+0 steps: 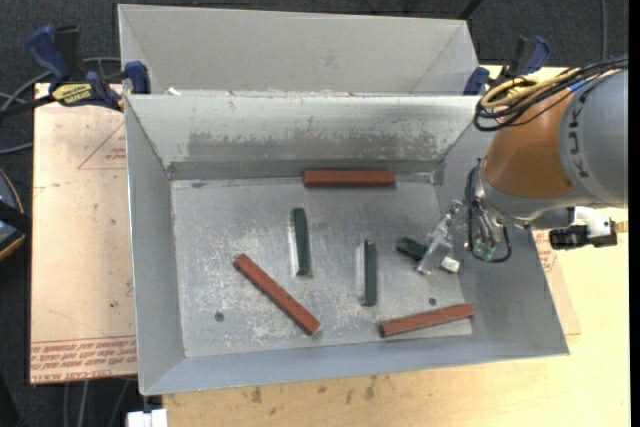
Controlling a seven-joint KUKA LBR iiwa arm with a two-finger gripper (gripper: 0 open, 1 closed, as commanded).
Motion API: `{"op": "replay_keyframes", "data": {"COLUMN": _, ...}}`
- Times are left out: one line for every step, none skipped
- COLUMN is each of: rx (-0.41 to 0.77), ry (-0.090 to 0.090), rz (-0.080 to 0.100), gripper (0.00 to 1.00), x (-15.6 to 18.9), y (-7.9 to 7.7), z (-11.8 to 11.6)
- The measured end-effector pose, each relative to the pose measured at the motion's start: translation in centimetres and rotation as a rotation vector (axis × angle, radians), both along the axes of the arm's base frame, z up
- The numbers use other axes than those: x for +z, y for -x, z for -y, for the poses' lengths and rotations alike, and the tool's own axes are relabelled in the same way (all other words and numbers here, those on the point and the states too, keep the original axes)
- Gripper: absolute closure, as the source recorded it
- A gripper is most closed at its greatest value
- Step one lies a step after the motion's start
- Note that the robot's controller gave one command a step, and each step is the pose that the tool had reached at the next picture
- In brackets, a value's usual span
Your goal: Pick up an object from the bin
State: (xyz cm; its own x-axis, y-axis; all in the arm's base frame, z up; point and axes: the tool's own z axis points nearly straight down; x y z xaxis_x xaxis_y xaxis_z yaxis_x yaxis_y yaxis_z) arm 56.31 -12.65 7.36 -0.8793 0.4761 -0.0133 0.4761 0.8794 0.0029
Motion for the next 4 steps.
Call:
{"op": "replay_keyframes", "data": {"rx": 0.001, "ry": 0.000, "rz": 0.000, "gripper": 1.00, "x": 0.0, "y": 0.0, "z": 0.0}}
{"op": "replay_keyframes", "data": {"rx": 0.001, "ry": 0.000, "rz": -0.001, "gripper": 1.00, "x": 0.0, "y": 0.0, "z": 0.0}}
{"op": "replay_keyframes", "data": {"rx": 0.002, "ry": -0.003, "rz": -0.009, "gripper": 1.00, "x": 0.5, "y": 0.1, "z": -0.1}}
{"op": "replay_keyframes", "data": {"rx": 0.002, "ry": -0.006, "rz": -0.020, "gripper": 1.00, "x": 2.5, "y": 0.4, "z": -0.2}}
